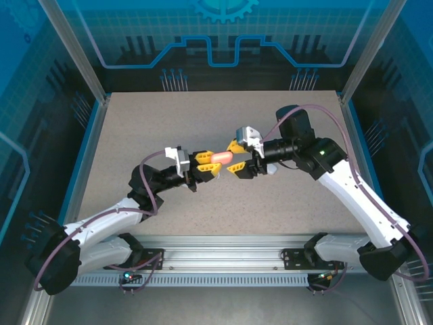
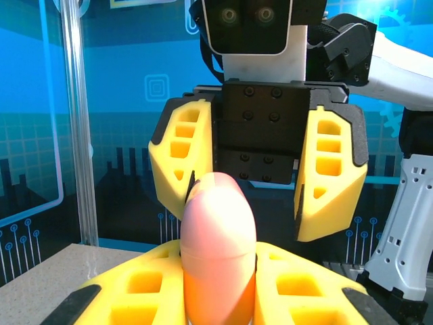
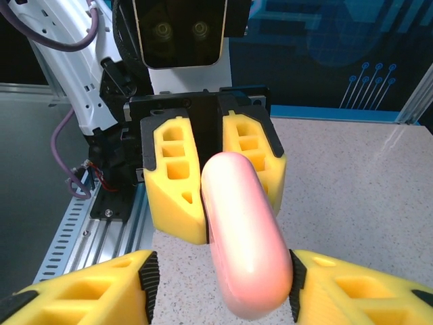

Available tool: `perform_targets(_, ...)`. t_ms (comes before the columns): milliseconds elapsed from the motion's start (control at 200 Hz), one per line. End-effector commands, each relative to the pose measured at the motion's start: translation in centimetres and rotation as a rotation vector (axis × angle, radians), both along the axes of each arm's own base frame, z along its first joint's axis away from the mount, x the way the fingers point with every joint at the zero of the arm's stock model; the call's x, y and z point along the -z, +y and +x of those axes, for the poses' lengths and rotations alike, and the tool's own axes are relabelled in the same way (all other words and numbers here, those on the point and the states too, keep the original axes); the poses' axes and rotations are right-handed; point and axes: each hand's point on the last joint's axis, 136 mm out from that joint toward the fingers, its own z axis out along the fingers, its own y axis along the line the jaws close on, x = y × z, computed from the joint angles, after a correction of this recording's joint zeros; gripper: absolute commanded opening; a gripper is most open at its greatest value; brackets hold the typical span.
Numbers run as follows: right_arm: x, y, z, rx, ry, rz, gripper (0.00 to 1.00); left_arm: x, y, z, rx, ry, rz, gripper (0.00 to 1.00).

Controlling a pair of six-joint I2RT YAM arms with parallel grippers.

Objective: Insert wireless bluetooth earbuds into charging case

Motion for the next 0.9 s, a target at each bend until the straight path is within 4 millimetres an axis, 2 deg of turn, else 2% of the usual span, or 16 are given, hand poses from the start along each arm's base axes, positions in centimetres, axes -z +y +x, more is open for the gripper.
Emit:
perform_targets(0, -0.7, 0.8, -0.9, -0.048, 0.028, 0.021, 0.51, -0.3, 0.1, -0.4, 0.01, 0.003, -0.015, 0.0)
perform_targets(390, -0.7, 1.1, -0.5, -0.02, 0.103, 0.026, 0.29, -0.1, 0.1, 0.0, -0.003, 0.012, -0.014, 0.0)
perform_targets(430, -0.7, 1.1, -0.4, -0.008, 0.115, 0.025, 0.28, -0.2, 0.2, 0.1, -0.014, 0.013, -0.018, 0.1)
perform_targets(505, -0.5, 0.8, -0.1, 0.021, 0.14, 0.021, 0.26, -0.2, 0.4, 0.4, -0.037, 0.013, -0.024, 0.16)
perform_targets(605, 0.1, 0.1, 0.7, 0.084, 0.185, 0.024, 0.24, -0.2, 0.8, 0.6, -0.067, 0.008, -0.027, 0.32)
perform_targets(705, 0.9, -0.9, 1.4, 0.146, 0.233, 0.028, 0.23, 0.1, 1.3, 1.4, -0.131, 0.01, -0.027, 0.55)
perform_targets(790, 2.0, -1.8, 2.2, 0.214, 0.267, 0.016, 0.23, 0.3, 2.2, 1.9, -0.201, 0.0, -0.033, 0.74)
perform_targets(895, 4.0, -3.2, 3.4, 0.317, 0.32, -0.009, 0.24, 0.3, 2.9, 1.6, -0.241, -0.032, -0.027, 0.89)
